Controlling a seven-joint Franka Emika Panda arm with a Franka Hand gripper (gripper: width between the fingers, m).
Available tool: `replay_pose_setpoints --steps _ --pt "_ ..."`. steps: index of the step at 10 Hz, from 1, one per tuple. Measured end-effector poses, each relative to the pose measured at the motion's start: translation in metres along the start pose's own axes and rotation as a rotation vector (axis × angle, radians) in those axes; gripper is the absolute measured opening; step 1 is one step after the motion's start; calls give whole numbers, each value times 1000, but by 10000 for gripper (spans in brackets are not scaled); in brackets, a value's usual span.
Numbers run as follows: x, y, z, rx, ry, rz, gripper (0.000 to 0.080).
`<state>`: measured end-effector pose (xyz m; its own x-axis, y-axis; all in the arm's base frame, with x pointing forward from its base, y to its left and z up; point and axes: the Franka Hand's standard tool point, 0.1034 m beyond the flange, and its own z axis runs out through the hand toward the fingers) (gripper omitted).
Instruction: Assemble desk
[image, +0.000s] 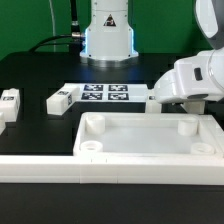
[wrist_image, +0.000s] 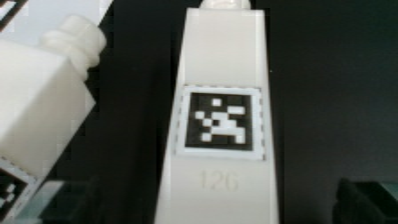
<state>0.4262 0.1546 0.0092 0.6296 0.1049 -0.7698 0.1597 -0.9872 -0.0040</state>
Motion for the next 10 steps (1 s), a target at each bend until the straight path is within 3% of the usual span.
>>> replay_pose_setpoints --steps 5,7,10 --pt "2 -1 3 0 -6 -1 637" --pt "2 -1 4 0 -7 -2 283" --pt "2 -1 3 0 -6 -2 288"
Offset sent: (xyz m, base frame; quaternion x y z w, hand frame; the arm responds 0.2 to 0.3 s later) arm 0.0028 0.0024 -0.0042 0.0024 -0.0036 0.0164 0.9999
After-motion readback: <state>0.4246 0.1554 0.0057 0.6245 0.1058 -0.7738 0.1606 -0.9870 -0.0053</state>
